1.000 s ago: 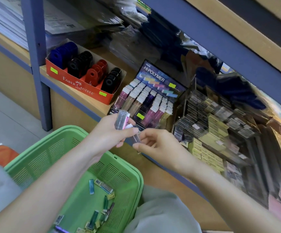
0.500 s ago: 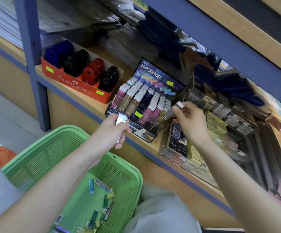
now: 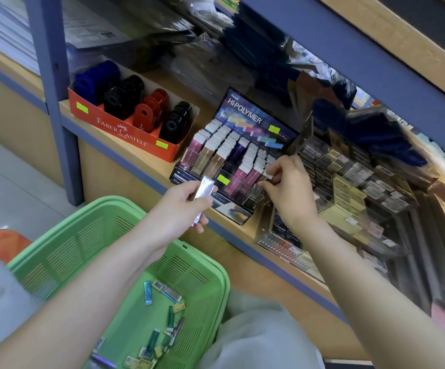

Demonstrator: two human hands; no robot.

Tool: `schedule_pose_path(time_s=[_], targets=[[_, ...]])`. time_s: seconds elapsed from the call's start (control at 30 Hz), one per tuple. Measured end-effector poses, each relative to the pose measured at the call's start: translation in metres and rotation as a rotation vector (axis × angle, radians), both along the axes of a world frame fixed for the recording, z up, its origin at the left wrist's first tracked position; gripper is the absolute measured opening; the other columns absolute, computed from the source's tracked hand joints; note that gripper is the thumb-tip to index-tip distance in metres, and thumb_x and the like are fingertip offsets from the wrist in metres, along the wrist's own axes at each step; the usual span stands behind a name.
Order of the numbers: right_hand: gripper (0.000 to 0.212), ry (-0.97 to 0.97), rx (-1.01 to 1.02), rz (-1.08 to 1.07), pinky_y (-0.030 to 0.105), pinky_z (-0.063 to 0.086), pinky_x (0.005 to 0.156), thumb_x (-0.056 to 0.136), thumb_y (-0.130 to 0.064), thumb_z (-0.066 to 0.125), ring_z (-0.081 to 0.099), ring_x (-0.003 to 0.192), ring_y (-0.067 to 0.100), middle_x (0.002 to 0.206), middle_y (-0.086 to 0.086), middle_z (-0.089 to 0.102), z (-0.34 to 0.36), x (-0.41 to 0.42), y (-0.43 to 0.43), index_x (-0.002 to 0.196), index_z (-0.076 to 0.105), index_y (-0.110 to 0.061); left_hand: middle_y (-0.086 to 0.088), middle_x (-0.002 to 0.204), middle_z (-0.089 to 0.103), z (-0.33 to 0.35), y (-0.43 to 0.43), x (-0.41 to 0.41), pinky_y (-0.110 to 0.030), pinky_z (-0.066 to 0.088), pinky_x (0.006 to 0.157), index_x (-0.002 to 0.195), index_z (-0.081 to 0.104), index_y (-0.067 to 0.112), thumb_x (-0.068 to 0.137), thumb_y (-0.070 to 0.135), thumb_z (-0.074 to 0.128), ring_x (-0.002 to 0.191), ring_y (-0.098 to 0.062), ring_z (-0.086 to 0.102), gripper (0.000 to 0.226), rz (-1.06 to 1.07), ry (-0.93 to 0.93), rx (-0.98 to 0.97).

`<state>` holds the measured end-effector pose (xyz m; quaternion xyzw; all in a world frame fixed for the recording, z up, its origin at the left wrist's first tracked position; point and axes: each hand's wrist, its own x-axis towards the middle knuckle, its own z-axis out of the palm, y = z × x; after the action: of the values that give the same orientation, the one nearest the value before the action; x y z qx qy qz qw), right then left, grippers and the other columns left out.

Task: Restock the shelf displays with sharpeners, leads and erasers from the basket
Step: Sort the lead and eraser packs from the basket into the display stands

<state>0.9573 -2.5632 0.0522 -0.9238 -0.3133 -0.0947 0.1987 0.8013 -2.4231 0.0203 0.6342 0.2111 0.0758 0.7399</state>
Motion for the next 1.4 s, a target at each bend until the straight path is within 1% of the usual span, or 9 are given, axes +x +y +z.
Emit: schedule_pose_path(time_s=[0.13,0.23,0.43,0.57,0.7,1.03,1.23,1.33,1.4], targets=[[0.014,-0.072,-0.086,-0.021,0.029,0.047,0.067,0.090,-0.017,0.062,0.051,0.078,0.012,0.110,0.000,0.048,-0.001,-0.009,0.001,0.103,0.057,-0.013,-0.006,0.084,0.061,0.001,0.001,-0.003,-0.026,0.051,0.066,0.104,0.061,0.027,0.093,0.016,0.057,0.057,-0.008,0.058,0.016,-0.021,-0.023,-0.050],[0.014,-0.033,0.061,0.047,0.017,0.045,0.070,0.096,-0.019,0.053,0.049,0.075,0.003,0.107,-0.002,0.048,0.004,-0.024,0.005,0.108,0.057,-0.013,-0.007,0.082,0.062,0.002,0.001,-0.003,-0.018,0.051,0.057,0.097,0.062,0.024,0.089,0.016,0.063,0.054,-0.004,0.059,0.011,-0.025,-0.023,-0.036],[0.009,0.329,0.127,0.295,0.010,0.042,0.071,0.091,-0.026,0.061,0.054,0.079,-0.001,0.096,-0.009,0.059,0.009,-0.075,0.019,0.100,0.064,-0.025,-0.003,0.076,0.062,0.002,0.000,-0.002,-0.015,0.045,0.049,0.094,0.065,0.015,0.084,0.012,0.068,0.052,-0.001,0.056,0.011,-0.052,-0.007,0.004],[0.007,0.432,0.195,0.226,0.014,0.047,0.064,0.086,-0.022,0.068,0.059,0.067,0.002,0.077,-0.010,0.064,0.011,-0.077,0.013,0.082,0.064,-0.025,0.000,0.075,0.063,0.002,-0.003,-0.003,-0.015,0.045,0.052,0.098,0.065,0.016,0.085,0.019,0.068,0.052,0.000,0.055,0.014,-0.044,-0.016,0.032],[0.006,0.564,0.293,0.127,0.013,0.048,0.051,0.087,-0.020,0.068,0.063,0.061,0.009,0.071,0.001,0.066,0.017,-0.075,0.000,0.085,0.064,-0.016,0.003,0.066,0.062,0.002,0.000,-0.002,-0.018,0.043,0.055,0.108,0.063,0.014,0.089,0.026,0.062,0.050,-0.004,0.052,0.022,0.020,0.007,-0.018],[0.009,0.493,-0.025,0.288,0.012,0.045,0.059,0.085,-0.021,0.070,0.056,0.060,0.000,0.072,-0.009,0.062,0.019,-0.083,-0.001,0.084,0.062,-0.022,0.007,0.066,0.059,0.007,-0.007,-0.005,-0.011,0.042,0.049,0.098,0.062,0.018,0.085,0.025,0.065,0.047,0.003,0.048,0.015,-0.044,-0.028,0.072],[0.013,0.467,0.402,0.127,0.019,0.055,0.068,0.094,-0.007,0.053,0.068,0.072,0.004,0.088,0.002,0.066,0.052,-0.045,0.014,0.095,0.046,-0.017,-0.001,0.069,0.057,0.009,-0.003,-0.003,-0.017,0.042,0.050,0.099,0.054,0.010,0.099,0.019,0.044,0.044,-0.004,0.045,0.013,0.081,0.045,0.011],[0.012,0.284,0.396,0.053,0.031,0.058,0.077,0.093,-0.014,0.058,0.069,0.079,0.014,0.095,0.006,0.067,0.047,-0.014,0.027,0.097,0.048,-0.019,0.001,0.070,0.057,0.010,-0.003,-0.004,-0.013,0.041,0.044,0.104,0.053,0.007,0.099,0.015,0.044,0.040,-0.001,0.045,0.013,0.094,0.041,-0.002],[0.007,0.224,0.313,0.042,0.027,0.056,0.079,0.092,-0.021,0.060,0.067,0.082,0.012,0.093,0.005,0.067,0.040,0.001,0.033,0.095,0.054,-0.020,0.002,0.070,0.057,0.010,-0.003,-0.004,-0.012,0.041,0.045,0.107,0.053,0.006,0.099,0.016,0.044,0.042,-0.003,0.046,0.015,0.094,0.047,0.004]])
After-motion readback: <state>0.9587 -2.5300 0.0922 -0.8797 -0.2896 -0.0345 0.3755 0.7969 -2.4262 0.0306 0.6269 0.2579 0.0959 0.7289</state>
